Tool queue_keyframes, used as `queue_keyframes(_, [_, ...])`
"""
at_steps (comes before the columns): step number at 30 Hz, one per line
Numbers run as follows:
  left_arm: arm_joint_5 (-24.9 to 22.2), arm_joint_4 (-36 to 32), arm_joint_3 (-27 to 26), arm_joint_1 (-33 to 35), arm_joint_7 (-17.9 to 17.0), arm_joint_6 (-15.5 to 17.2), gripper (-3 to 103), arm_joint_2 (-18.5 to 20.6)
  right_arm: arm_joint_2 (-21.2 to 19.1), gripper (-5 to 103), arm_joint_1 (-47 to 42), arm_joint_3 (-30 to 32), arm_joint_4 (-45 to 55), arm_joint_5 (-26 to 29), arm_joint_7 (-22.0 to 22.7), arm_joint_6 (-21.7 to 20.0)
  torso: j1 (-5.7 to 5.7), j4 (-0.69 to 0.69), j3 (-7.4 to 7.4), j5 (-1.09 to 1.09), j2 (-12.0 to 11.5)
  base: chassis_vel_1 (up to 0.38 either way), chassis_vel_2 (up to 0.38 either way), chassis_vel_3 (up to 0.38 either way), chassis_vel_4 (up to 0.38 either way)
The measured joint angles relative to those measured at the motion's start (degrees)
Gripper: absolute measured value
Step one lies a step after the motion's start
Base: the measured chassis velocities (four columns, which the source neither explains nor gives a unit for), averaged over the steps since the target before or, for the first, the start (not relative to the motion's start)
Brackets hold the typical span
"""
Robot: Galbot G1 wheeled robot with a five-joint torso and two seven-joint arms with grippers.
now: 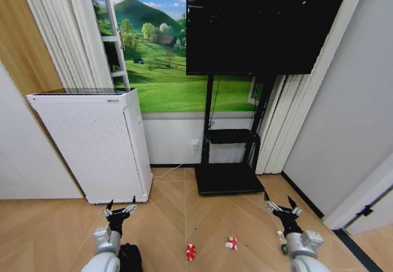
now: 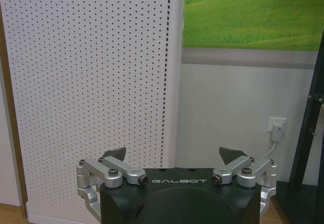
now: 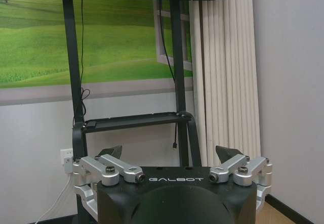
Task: Pick up the trash bin and place the garbage on the floor into it.
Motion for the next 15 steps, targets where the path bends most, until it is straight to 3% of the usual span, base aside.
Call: queue_keyframes(15, [-0.49, 0.04, -0.13, 0.00, 0.74, 0.01, 100, 0.06, 0.09, 100, -0.07, -0.30, -0.19, 0.05, -0.51, 0.42, -1.07, 0.00, -1.65, 0.00, -2.72, 0.000, 0.000, 0.000, 0.000])
